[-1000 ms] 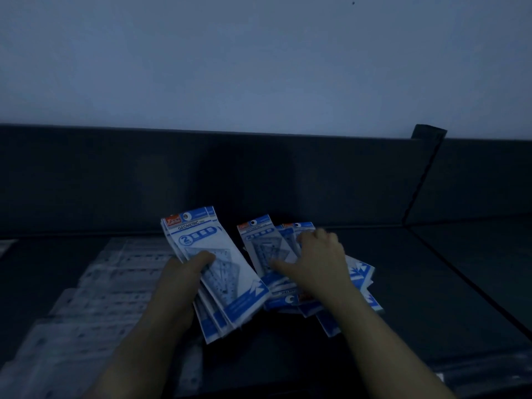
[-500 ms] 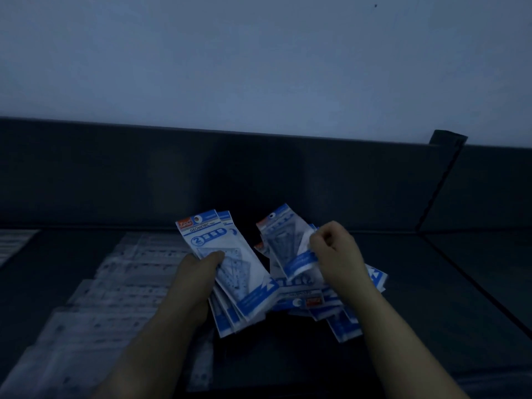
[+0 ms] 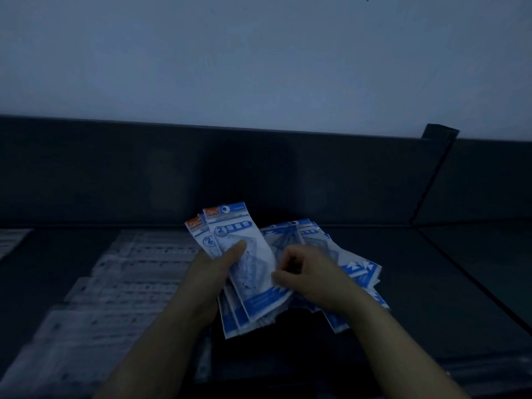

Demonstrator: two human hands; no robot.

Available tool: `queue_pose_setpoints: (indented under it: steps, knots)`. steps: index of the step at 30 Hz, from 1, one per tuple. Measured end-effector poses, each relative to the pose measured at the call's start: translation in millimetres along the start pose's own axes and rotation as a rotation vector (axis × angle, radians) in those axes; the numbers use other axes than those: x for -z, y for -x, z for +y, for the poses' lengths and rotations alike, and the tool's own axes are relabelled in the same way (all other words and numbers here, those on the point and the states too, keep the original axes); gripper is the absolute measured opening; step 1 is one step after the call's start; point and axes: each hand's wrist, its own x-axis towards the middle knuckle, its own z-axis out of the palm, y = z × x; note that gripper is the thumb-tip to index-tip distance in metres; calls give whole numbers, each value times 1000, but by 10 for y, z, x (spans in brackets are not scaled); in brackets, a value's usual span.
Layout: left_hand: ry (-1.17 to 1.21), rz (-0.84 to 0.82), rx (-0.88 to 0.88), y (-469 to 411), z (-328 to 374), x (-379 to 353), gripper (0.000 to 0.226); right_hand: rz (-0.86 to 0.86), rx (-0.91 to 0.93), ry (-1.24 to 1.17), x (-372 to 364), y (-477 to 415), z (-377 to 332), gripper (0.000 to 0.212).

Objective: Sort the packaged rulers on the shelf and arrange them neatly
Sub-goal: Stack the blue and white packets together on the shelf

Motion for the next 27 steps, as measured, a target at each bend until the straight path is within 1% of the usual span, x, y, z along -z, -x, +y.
queue_pose_setpoints:
  steps: [1, 2, 4, 5, 7, 8, 10, 12, 13, 14, 16, 17, 18, 20, 21, 22, 24, 25, 26, 27]
  knots:
    - [-11, 5, -14, 8, 17, 2, 13, 29, 8, -7, 1, -15, -5, 11]
    - [-18, 25, -21, 4, 35, 14, 11, 113, 10, 4, 14, -50, 14, 12]
    - [0, 70, 0, -4, 79, 46, 2, 315, -44, 137, 75, -160, 78, 19]
    - [14, 88, 18, -8, 94, 70, 3, 361, -110, 231, 107, -207, 101, 26]
    - [27, 106, 41, -7, 107, 113, 3, 314, -271, 398, 119, -283, 145, 37]
    - [22, 110, 46, -10, 107, 136, 2, 279, -316, 443, 103, -317, 162, 40]
    - [9, 117, 61, -3, 103, 175, 5, 251, -363, 444, 85, -371, 168, 46]
    - [-12, 134, 71, -6, 100, 228, 11, 231, -374, 385, 113, -399, 161, 47]
    - [-22, 142, 79, -12, 102, 253, 16, 230, -365, 327, 141, -399, 163, 44]
    - [-32, 150, 91, -25, 102, 283, 23, 244, -344, 247, 175, -394, 167, 35]
    - [-29, 162, 111, -47, 103, 339, 33, 293, -297, 31, 250, -315, 142, 16]
    - [-20, 163, 113, -58, 96, 360, 35, 301, -277, -103, 293, -256, 115, 10]
    - [-11, 166, 114, -64, 94, 374, 39, 278, -257, -251, 342, -198, 94, 8]
    - [21, 161, 113, -51, 105, 375, 44, 159, -213, -510, 442, -100, 30, 10]
    - [46, 134, 116, -35, 118, 364, 46, 95, -197, -533, 477, -66, 8, 11]
    - [58, 91, 126, -17, 137, 347, 47, 35, -176, -469, 502, -45, -4, 11]
    - [45, -6, 141, 49, 184, 276, 39, -60, -156, -275, 491, -21, -41, 12]
    - [31, -28, 141, 78, 190, 240, 34, -70, -160, -233, 468, -22, -46, 14]
    - [20, -31, 140, 102, 189, 202, 34, -43, -166, -250, 446, -28, -40, 17]
    - [22, -17, 136, 112, 184, 179, 35, 20, -173, -314, 431, -36, -22, 19]
